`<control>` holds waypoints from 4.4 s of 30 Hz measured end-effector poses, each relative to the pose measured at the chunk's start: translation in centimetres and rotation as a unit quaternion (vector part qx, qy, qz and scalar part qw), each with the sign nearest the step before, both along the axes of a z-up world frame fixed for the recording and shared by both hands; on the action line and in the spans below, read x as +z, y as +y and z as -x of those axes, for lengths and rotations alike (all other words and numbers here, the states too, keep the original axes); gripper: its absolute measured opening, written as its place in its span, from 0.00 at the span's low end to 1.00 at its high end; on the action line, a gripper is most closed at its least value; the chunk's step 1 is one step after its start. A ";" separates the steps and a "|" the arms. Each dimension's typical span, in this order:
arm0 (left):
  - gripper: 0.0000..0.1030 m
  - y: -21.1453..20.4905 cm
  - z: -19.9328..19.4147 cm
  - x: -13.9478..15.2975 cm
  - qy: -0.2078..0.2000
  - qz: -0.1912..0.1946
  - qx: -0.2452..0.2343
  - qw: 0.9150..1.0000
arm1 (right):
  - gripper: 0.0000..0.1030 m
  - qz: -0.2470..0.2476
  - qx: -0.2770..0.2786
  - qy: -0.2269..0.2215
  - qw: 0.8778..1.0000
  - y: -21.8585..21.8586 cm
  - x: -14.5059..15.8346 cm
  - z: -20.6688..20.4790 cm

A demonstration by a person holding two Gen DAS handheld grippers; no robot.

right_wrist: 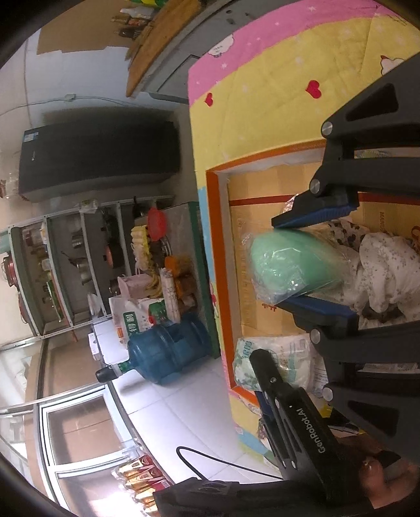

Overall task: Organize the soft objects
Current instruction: 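Open both grippers to drop the floral package and sponge into the box, then move both grippers back toward the teddy bear and pink wrapped item, then grasp the pink plastic-wrapped item with the left gripper while the right gripper grasps the purple-bowed teddy bear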

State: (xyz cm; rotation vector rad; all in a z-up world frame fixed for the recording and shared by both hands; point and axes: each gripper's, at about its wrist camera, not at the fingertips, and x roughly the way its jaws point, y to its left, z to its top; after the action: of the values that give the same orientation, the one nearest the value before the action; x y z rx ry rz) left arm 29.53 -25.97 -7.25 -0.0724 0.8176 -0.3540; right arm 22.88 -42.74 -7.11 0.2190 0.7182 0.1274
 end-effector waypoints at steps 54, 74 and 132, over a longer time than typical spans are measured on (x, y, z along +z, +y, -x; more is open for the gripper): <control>0.62 9.4 10.5 9.0 -0.138 -0.015 0.058 0.989 | 0.59 0.034 0.006 -0.067 0.997 6.2 5.1 6.8; 0.62 14.8 15.2 10.4 -0.158 -0.006 0.076 0.985 | 0.59 0.047 0.032 -0.086 0.995 12.0 7.3 10.4; 0.62 31.7 23.9 4.1 -0.135 -0.010 0.177 0.975 | 0.59 0.041 0.166 -0.070 0.983 29.8 4.0 16.3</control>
State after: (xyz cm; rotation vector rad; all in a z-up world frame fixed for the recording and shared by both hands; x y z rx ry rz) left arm 5.62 5.78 -3.13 -0.1452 0.5241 -0.0151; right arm 6.61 -12.89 -3.06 0.0091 0.6130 0.4257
